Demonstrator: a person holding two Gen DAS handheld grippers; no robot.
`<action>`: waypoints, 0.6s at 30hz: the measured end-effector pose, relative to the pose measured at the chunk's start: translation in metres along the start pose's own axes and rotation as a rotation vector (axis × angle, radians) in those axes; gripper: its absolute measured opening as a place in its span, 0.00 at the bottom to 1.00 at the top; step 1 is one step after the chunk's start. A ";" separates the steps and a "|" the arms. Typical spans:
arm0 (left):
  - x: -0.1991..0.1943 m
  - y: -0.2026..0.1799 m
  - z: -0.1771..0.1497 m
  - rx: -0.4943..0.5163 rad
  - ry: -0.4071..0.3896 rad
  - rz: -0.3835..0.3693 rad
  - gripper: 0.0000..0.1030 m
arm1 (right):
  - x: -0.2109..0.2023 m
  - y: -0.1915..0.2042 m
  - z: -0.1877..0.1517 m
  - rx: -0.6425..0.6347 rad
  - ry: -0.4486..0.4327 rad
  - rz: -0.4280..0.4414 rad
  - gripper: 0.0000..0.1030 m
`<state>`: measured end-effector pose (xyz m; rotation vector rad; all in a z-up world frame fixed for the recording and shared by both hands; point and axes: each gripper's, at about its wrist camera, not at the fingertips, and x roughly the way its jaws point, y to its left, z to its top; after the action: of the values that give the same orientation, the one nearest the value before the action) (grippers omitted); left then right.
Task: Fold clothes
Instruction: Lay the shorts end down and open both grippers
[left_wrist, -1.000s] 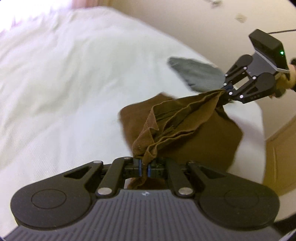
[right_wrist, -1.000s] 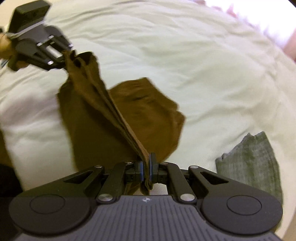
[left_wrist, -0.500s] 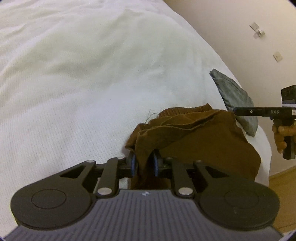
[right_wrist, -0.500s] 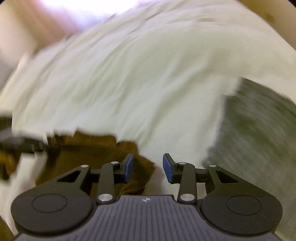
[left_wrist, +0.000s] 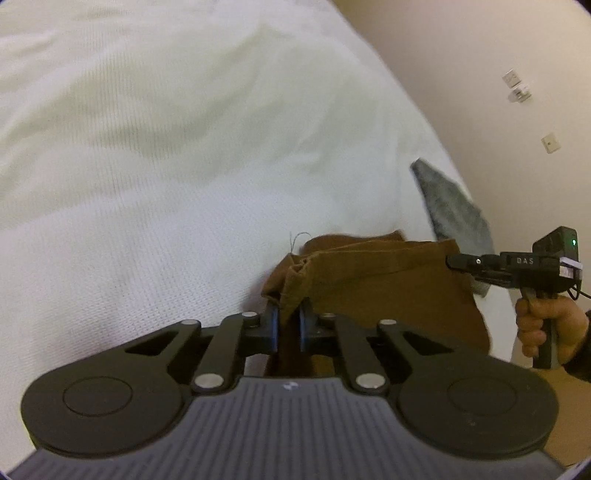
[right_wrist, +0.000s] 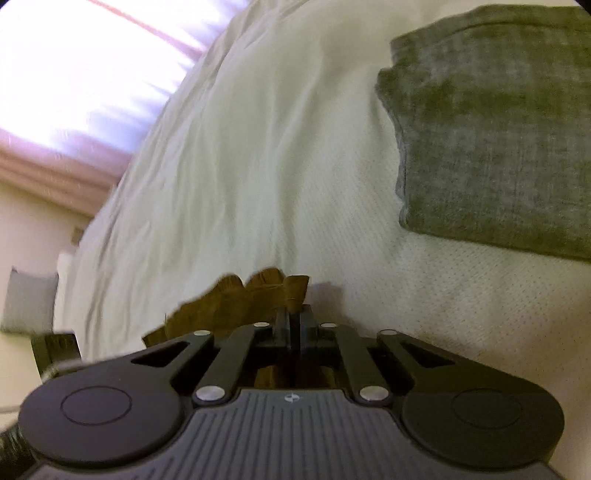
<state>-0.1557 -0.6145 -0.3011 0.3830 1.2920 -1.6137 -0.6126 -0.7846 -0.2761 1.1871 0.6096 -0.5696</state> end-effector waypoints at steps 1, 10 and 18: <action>-0.004 0.001 -0.002 -0.012 -0.008 0.000 0.07 | -0.002 0.006 0.003 -0.014 -0.009 0.004 0.05; 0.017 0.025 -0.008 -0.094 -0.005 0.030 0.12 | 0.032 0.023 0.024 -0.133 0.002 -0.053 0.04; -0.025 0.039 -0.011 -0.155 -0.080 0.133 0.21 | 0.020 0.020 0.019 -0.120 -0.039 -0.095 0.21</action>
<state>-0.1152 -0.5902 -0.3084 0.2991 1.2932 -1.3939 -0.5821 -0.7988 -0.2720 1.0362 0.6604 -0.6269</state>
